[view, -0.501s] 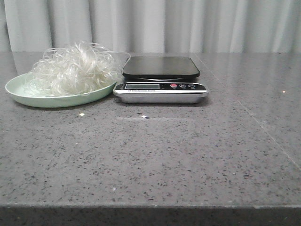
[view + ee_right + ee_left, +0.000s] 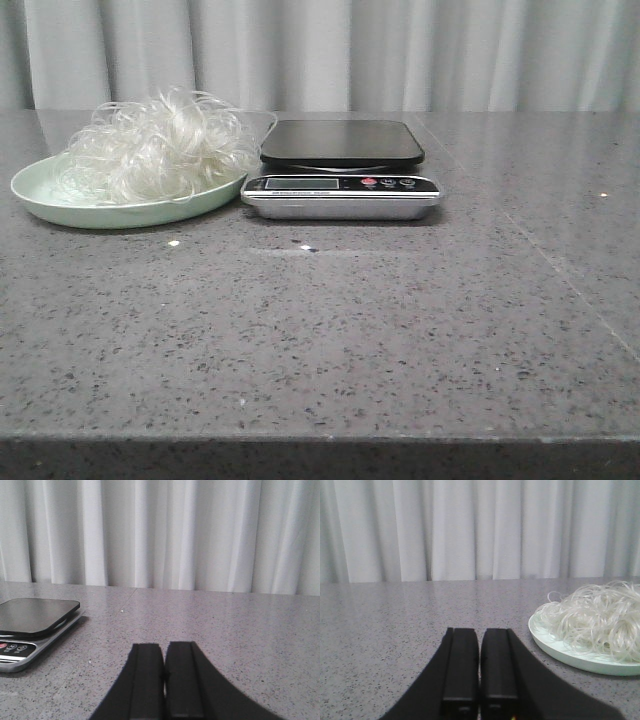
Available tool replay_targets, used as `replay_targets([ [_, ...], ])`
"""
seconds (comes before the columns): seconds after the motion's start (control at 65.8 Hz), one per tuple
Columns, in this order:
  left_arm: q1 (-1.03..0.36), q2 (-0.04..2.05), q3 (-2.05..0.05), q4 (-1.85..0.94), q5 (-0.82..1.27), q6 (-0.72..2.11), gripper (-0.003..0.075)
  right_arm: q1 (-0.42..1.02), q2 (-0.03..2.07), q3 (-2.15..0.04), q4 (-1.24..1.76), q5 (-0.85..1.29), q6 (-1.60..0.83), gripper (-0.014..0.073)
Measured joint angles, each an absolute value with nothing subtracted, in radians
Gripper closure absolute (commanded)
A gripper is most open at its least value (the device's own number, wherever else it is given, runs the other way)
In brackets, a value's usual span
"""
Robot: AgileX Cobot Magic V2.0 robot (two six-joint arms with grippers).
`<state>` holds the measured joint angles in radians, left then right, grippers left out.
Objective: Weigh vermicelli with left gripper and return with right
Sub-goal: 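Move the left gripper above the white vermicelli on the green plate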
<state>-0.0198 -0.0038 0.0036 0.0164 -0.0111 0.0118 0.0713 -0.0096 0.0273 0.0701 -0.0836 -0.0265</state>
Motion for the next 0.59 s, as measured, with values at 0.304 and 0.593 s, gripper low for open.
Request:
replay_targets([
  [0.304, -0.02, -0.004, 0.004, 0.016, -0.011, 0.012, 0.0594, 0.071, -0.01, 0.027, 0.069, -0.084, -0.027, 0.0426],
  [0.593, -0.02, -0.004, -0.022, -0.049, -0.184, 0.012, 0.0594, 0.071, -0.01, 0.027, 0.069, -0.084, -0.027, 0.0426],
])
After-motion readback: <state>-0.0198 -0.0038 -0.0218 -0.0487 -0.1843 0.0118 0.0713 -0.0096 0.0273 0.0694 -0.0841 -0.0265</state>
